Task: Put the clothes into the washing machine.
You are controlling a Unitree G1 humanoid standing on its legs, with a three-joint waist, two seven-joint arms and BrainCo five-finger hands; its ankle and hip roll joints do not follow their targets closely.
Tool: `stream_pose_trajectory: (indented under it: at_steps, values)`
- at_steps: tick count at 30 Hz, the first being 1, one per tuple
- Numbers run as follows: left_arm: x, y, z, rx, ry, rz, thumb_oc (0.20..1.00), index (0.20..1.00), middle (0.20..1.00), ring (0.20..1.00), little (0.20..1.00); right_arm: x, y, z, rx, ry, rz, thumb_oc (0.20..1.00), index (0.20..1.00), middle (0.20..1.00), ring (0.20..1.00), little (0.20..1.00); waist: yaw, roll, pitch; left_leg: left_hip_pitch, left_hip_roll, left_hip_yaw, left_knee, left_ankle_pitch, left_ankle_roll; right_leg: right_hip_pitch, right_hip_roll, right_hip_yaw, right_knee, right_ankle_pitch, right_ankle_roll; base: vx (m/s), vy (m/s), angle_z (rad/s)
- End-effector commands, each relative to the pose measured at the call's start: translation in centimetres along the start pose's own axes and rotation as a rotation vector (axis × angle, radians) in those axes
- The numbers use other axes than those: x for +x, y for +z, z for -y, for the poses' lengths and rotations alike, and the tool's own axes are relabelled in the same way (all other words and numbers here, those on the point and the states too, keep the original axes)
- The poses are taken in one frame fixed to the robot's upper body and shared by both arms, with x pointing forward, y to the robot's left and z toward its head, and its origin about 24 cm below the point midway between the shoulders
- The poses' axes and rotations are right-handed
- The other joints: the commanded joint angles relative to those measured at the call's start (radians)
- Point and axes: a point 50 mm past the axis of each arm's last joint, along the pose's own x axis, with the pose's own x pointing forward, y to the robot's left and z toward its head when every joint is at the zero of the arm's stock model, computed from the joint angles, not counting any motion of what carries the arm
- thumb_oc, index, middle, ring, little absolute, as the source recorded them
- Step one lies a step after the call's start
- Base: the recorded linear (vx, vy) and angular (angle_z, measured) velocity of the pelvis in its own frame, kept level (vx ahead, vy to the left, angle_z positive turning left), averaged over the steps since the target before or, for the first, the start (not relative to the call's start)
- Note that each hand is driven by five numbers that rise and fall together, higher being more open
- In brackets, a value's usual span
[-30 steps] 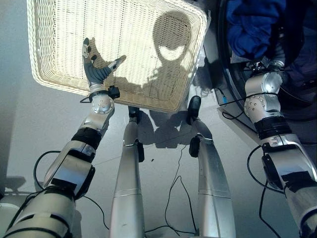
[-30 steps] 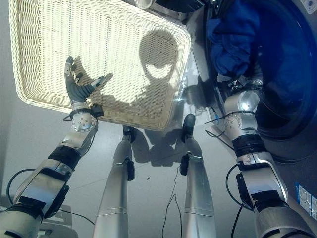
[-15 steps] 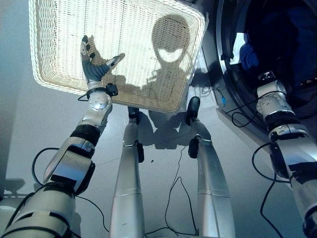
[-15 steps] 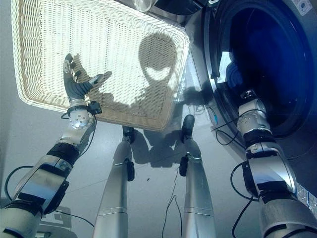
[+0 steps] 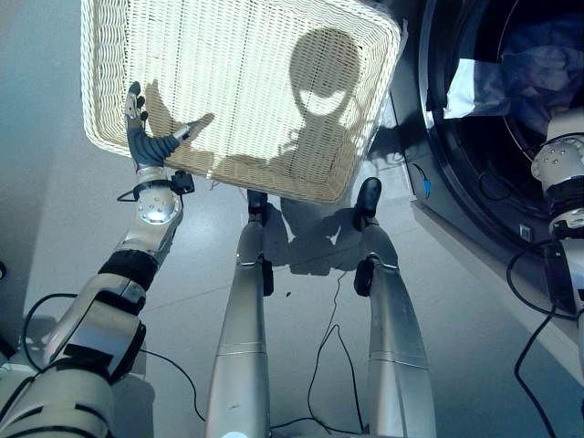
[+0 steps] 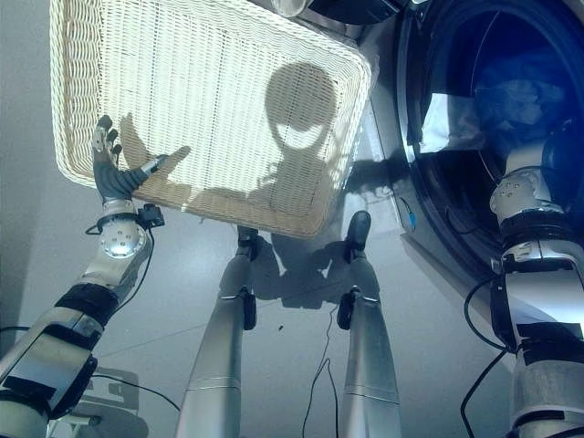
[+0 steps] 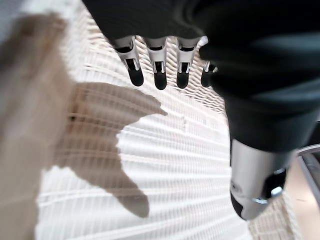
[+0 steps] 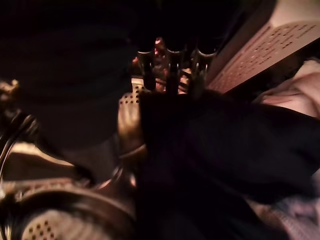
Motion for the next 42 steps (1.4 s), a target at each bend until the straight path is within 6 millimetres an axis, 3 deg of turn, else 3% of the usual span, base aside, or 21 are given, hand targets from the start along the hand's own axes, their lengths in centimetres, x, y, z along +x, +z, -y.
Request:
stream_pose_trajectory:
  at_steps: [1, 2, 5, 7, 15, 19, 22, 28, 36, 42]
  values:
    - [1.0, 0.9, -0.3, -0.044, 0.030, 0.032, 1.000, 1.000, 1.000, 1.000, 1.000, 3.8, 6.9, -0.8, -0.085, 0.141, 0.166, 1.000, 1.000, 1.000, 1.000, 1.000, -0.049, 0.025, -0.024, 0.038, -0.050, -0.039, 0.065, -0.106, 0.043, 0.080, 0.035, -0.084, 0.013, -0.025, 0.054, 0.00, -0.044, 0.02]
    - [1.0, 1.0, -0.2, -0.043, 0.029, 0.032, 1.000, 1.000, 1.000, 1.000, 1.000, 3.8, 6.7, -0.8, -0.103, 0.159, 0.154, 1.000, 1.000, 1.000, 1.000, 1.000, -0.048, 0.025, -0.024, 0.037, -0.050, -0.039, 0.064, -0.106, 0.043, 0.080, 0.035, -0.085, 0.013, -0.025, 0.054, 0.01, -0.033, 0.01]
    - [1.4, 1.3, 0.2, -0.043, 0.021, 0.031, 1.000, 1.000, 1.000, 1.000, 1.000, 3.1, 3.3, -1.1, -0.287, 0.303, 0.035, 1.000, 1.000, 1.000, 1.000, 1.000, -0.043, 0.027, -0.024, 0.036, -0.055, -0.040, 0.059, -0.104, 0.045, 0.077, 0.032, -0.089, 0.004, -0.019, 0.054, 0.00, -0.011, 0.00]
    - [1.5, 1.5, 0.5, -0.047, 0.018, 0.032, 1.000, 1.000, 1.000, 1.000, 1.000, 2.1, 2.4, -1.8, -0.345, 0.351, 0.059, 1.000, 1.000, 1.000, 1.000, 1.000, -0.039, 0.030, -0.024, 0.035, -0.055, -0.039, 0.056, -0.105, 0.045, 0.074, 0.033, -0.091, 0.004, -0.023, 0.050, 0.00, 0.000, 0.00]
    - [1.0, 2.0, 2.5, -0.067, 0.007, 0.050, 1.000, 1.000, 1.000, 1.000, 1.000, -5.5, 0.5, -5.4, -0.525, 0.580, 0.421, 1.000, 1.000, 1.000, 1.000, 1.000, -0.039, 0.037, -0.024, 0.020, -0.058, -0.029, 0.045, -0.099, 0.047, 0.057, 0.026, -0.096, 0.009, -0.030, 0.055, 0.00, 0.000, 0.00]
    - [1.1, 2.3, 3.0, -0.087, 0.018, 0.063, 1.000, 1.000, 1.000, 1.000, 1.000, -8.7, -0.5, -5.7, -0.597, 0.708, 0.578, 1.000, 1.000, 1.000, 1.000, 1.000, -0.048, 0.044, -0.024, 0.011, -0.059, -0.019, 0.038, -0.098, 0.047, 0.042, 0.024, -0.093, 0.012, -0.039, 0.057, -0.01, 0.033, 0.01]
    - [0.8, 2.4, 3.2, -0.099, 0.029, 0.070, 1.000, 1.000, 1.000, 1.000, 1.000, -10.8, -1.6, -5.1, -0.649, 0.799, 0.683, 1.000, 1.000, 1.000, 1.000, 1.000, -0.058, 0.049, -0.024, -0.001, -0.056, -0.010, 0.040, -0.098, 0.046, 0.026, 0.026, -0.085, 0.022, -0.047, 0.057, -0.01, 0.031, 0.01]
    - [0.1, 2.2, 3.7, -0.105, 0.039, 0.076, 1.000, 1.000, 1.000, 1.000, 1.000, -12.8, -3.7, -3.1, -0.747, 0.920, 0.802, 1.000, 1.000, 1.000, 1.000, 1.000, -0.070, 0.047, -0.024, -0.013, -0.054, 0.001, 0.044, -0.099, 0.044, 0.011, 0.031, -0.074, 0.031, -0.053, 0.060, 0.00, 0.000, 0.00]
    - [-0.2, 2.0, 3.7, -0.097, 0.044, 0.083, 1.000, 1.000, 1.000, 1.000, 1.000, -12.9, -5.9, -0.7, -0.813, 0.977, 0.789, 1.000, 1.000, 1.000, 1.000, 1.000, -0.082, 0.041, -0.024, -0.021, -0.054, 0.005, 0.053, -0.099, 0.043, 0.002, 0.035, -0.067, 0.036, -0.048, 0.062, 0.00, 0.000, 0.00]
    - [-1.5, 1.2, 4.0, -0.066, 0.031, 0.067, 1.000, 1.000, 1.000, 1.000, 1.000, -14.2, -7.6, 2.0, -0.884, 1.138, 0.857, 1.000, 1.000, 1.000, 1.000, 1.000, -0.095, 0.038, -0.024, -0.005, -0.058, 0.015, 0.070, -0.104, 0.051, 0.012, 0.037, -0.059, 0.043, -0.045, 0.062, 0.00, 0.000, 0.00]
